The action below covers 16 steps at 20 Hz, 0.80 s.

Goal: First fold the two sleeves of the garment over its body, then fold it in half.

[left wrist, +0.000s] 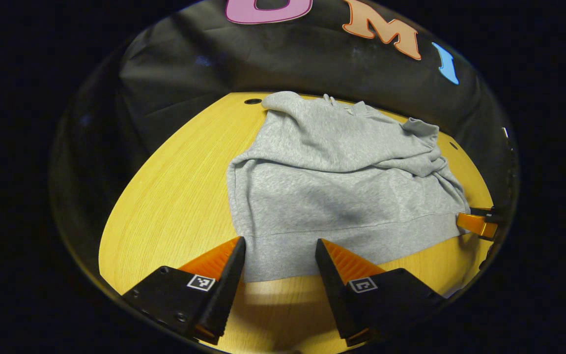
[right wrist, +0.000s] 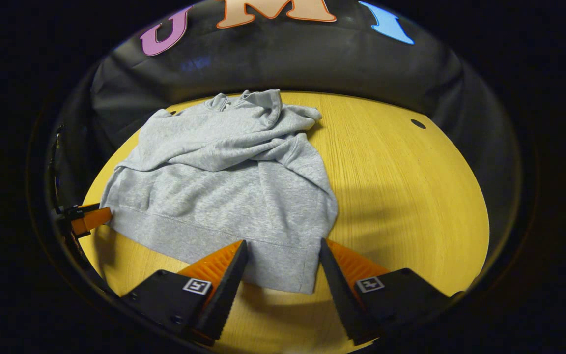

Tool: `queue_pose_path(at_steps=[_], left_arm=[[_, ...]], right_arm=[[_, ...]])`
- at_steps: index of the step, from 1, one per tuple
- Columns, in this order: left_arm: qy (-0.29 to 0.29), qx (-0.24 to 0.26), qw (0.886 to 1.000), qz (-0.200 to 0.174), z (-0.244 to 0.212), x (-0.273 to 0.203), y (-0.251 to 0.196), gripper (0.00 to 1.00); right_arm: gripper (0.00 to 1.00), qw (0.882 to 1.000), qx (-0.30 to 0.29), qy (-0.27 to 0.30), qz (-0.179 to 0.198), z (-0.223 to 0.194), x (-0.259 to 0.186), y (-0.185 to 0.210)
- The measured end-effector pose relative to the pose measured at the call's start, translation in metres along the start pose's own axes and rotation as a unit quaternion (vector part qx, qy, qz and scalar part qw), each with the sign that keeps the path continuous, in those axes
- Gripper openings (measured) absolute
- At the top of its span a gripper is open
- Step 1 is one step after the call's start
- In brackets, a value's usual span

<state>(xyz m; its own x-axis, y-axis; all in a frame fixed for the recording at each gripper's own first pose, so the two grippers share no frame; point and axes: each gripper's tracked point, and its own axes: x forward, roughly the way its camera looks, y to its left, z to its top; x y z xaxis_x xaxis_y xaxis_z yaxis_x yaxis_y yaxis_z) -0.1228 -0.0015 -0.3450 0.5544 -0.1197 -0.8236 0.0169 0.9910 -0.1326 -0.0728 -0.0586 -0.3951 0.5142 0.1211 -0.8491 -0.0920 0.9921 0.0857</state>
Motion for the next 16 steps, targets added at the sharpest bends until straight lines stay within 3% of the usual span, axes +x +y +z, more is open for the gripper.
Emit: queue_pose_path(at_steps=[1,2,3,4,5,6,8,9,10,16], left_arm=[[0.000,0.004,1.000,-0.007,0.000,0.000,-0.003,0.79],[-0.002,0.009,1.000,-0.014,0.002,0.003,-0.005,0.66],[-0.002,0.013,1.000,-0.022,0.002,0.004,-0.008,0.64],[-0.003,0.015,0.999,-0.030,0.004,0.003,-0.011,0.54],[-0.006,0.011,0.999,-0.040,0.006,0.005,-0.015,0.45],[-0.010,0.002,0.999,-0.052,0.008,0.004,-0.021,0.28],[-0.014,-0.021,0.998,-0.057,0.009,0.007,-0.022,0.02],[-0.014,-0.027,0.998,-0.061,0.009,0.006,-0.022,0.00],[-0.012,-0.033,0.997,-0.065,0.008,0.006,-0.022,0.00],[0.011,-0.041,0.996,-0.076,0.006,0.003,-0.021,0.00]], right_arm=[[0.80,1.000,-0.007,-0.001,0.014,0.001,0.002,0.006],[0.65,1.000,-0.013,-0.002,0.025,0.001,0.001,0.013],[0.51,0.999,-0.015,-0.003,0.037,0.000,0.002,0.021],[0.22,0.999,-0.017,-0.009,0.033,0.002,-0.002,0.020],[0.20,0.999,-0.018,-0.004,0.040,0.001,0.000,0.021],[0.12,0.999,-0.010,-0.003,0.043,0.001,-0.001,0.021],[0.12,0.998,0.016,0.011,0.058,0.002,-0.001,0.022],[0.12,0.997,0.035,0.009,0.064,0.003,0.002,0.022],[0.05,0.997,0.037,0.008,0.070,0.002,0.000,0.022],[0.05,0.995,0.027,0.030,0.088,-0.002,-0.005,0.024]])
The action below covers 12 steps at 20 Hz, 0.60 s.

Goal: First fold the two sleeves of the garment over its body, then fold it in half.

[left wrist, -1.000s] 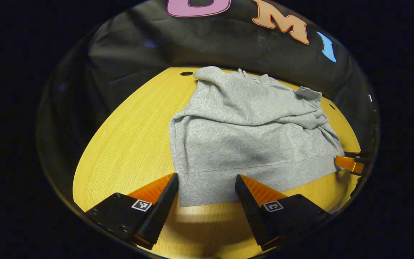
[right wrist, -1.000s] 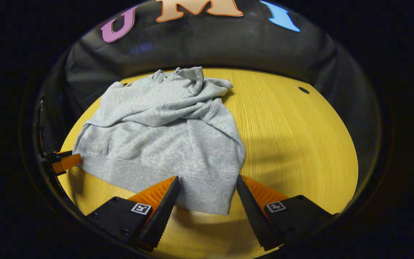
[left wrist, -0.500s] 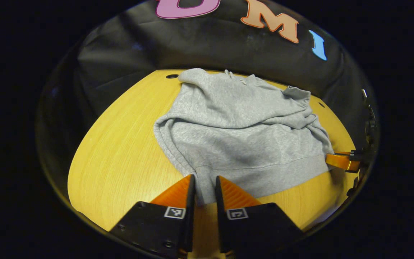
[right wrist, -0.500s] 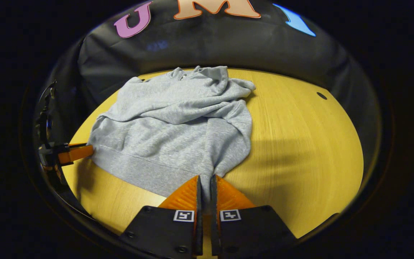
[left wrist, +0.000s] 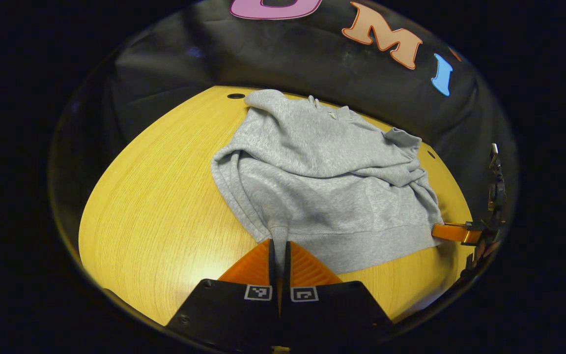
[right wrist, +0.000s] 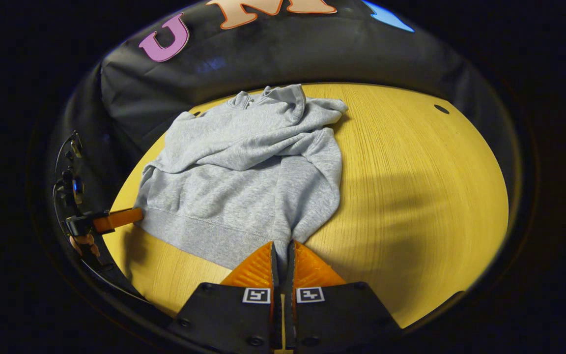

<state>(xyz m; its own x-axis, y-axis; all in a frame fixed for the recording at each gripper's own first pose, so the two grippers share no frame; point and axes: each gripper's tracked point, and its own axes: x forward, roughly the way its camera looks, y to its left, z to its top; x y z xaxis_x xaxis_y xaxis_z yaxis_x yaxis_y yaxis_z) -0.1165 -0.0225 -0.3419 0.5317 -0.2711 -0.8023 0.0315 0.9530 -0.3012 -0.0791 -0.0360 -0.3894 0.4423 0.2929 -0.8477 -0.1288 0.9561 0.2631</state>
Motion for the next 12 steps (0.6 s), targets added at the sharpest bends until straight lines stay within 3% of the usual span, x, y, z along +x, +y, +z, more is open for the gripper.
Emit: queue_pose_path(at_steps=[4,12], left_arm=[[0.005,-0.020,1.000,-0.007,0.003,-0.001,0.002,0.00],[-0.011,-0.053,0.998,-0.043,0.031,-0.027,-0.013,0.00]], right_arm=[[0.05,1.000,0.010,0.016,0.017,0.003,0.002,0.001],[0.05,0.988,0.122,-0.007,0.097,0.042,-0.025,0.025]])
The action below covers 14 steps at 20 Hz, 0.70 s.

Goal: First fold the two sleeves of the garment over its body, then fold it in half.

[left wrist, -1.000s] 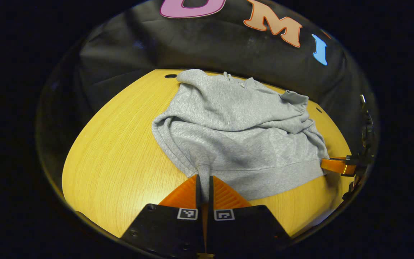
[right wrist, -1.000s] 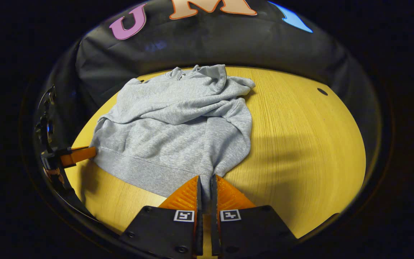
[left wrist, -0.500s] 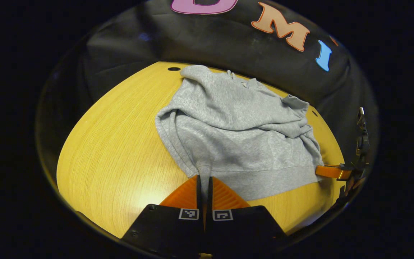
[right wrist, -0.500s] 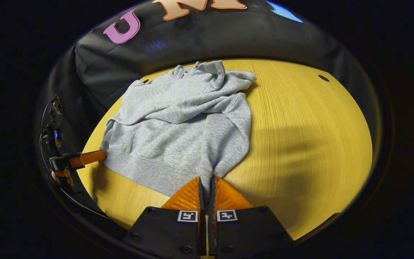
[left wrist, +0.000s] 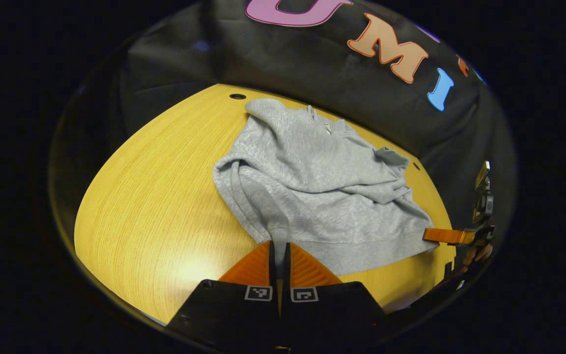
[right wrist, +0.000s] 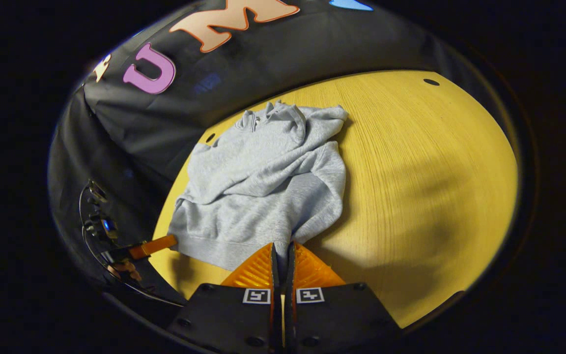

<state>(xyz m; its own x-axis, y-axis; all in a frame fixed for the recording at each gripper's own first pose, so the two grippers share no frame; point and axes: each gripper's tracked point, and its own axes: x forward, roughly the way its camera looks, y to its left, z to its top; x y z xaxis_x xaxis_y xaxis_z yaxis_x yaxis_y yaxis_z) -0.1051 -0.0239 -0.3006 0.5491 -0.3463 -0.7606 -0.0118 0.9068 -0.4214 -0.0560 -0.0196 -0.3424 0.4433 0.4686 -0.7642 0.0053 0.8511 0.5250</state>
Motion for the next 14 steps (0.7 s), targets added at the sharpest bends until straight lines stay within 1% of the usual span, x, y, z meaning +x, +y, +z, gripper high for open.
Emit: queue_pose_path(at_steps=[2,5,9,11,13,14], left_arm=[[-0.010,-0.012,1.000,-0.009,0.014,-0.003,-0.007,0.00],[-0.027,-0.016,0.999,-0.017,0.038,-0.004,-0.015,0.00],[-0.042,-0.028,0.998,-0.025,0.064,-0.004,-0.021,0.00],[-0.048,-0.032,0.998,-0.025,0.078,-0.003,-0.021,0.00],[-0.057,-0.037,0.997,-0.029,0.094,0.002,-0.023,0.00],[-0.062,-0.041,0.997,-0.031,0.102,0.004,-0.022,0.00]], right_arm=[[0.05,1.000,0.021,-0.010,0.018,0.010,-0.005,0.011],[0.05,0.998,0.039,-0.026,0.041,0.032,-0.013,0.024],[0.05,0.993,0.075,-0.053,0.071,0.069,-0.026,0.037],[0.05,0.991,0.089,-0.065,0.081,0.086,-0.032,0.042],[0.05,0.988,0.096,-0.080,0.085,0.105,-0.028,0.044],[0.02,0.987,0.102,-0.087,0.088,0.115,-0.024,0.046]])
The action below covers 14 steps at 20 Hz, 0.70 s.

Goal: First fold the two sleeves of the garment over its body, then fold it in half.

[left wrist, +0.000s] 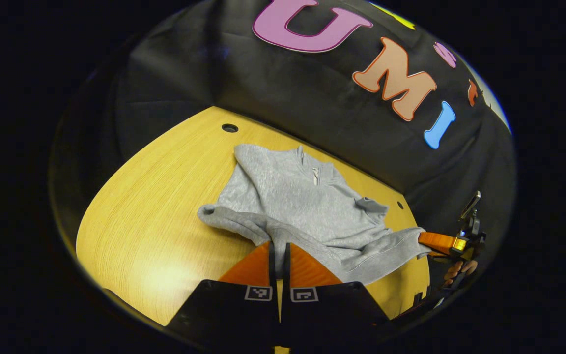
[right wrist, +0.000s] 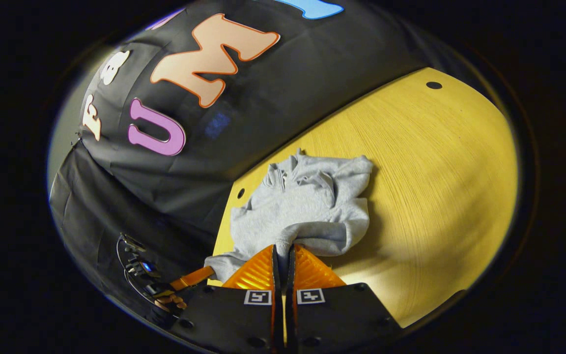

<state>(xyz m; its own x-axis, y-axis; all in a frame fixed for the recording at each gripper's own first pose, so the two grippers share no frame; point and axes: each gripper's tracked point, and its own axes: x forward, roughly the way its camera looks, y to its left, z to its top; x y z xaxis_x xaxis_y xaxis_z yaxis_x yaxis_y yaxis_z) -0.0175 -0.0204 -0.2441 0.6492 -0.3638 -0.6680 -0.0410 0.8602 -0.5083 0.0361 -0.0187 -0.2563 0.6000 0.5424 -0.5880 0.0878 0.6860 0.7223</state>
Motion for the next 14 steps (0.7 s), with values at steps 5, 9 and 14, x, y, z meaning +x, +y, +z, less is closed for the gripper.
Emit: queue_pose_path(at_steps=[5,9,14], left_arm=[[-0.017,-0.021,1.000,-0.005,0.040,0.019,0.001,0.00],[-0.016,-0.035,0.999,-0.001,0.068,0.049,0.005,0.00],[0.049,-0.036,0.997,0.043,0.062,0.095,0.020,0.00]], right_arm=[[0.05,1.000,0.025,-0.017,0.001,0.038,0.020,0.004],[0.05,0.998,0.063,-0.023,-0.010,0.059,0.050,-0.002],[0.08,0.995,0.088,-0.006,-0.051,0.059,0.092,-0.029]])
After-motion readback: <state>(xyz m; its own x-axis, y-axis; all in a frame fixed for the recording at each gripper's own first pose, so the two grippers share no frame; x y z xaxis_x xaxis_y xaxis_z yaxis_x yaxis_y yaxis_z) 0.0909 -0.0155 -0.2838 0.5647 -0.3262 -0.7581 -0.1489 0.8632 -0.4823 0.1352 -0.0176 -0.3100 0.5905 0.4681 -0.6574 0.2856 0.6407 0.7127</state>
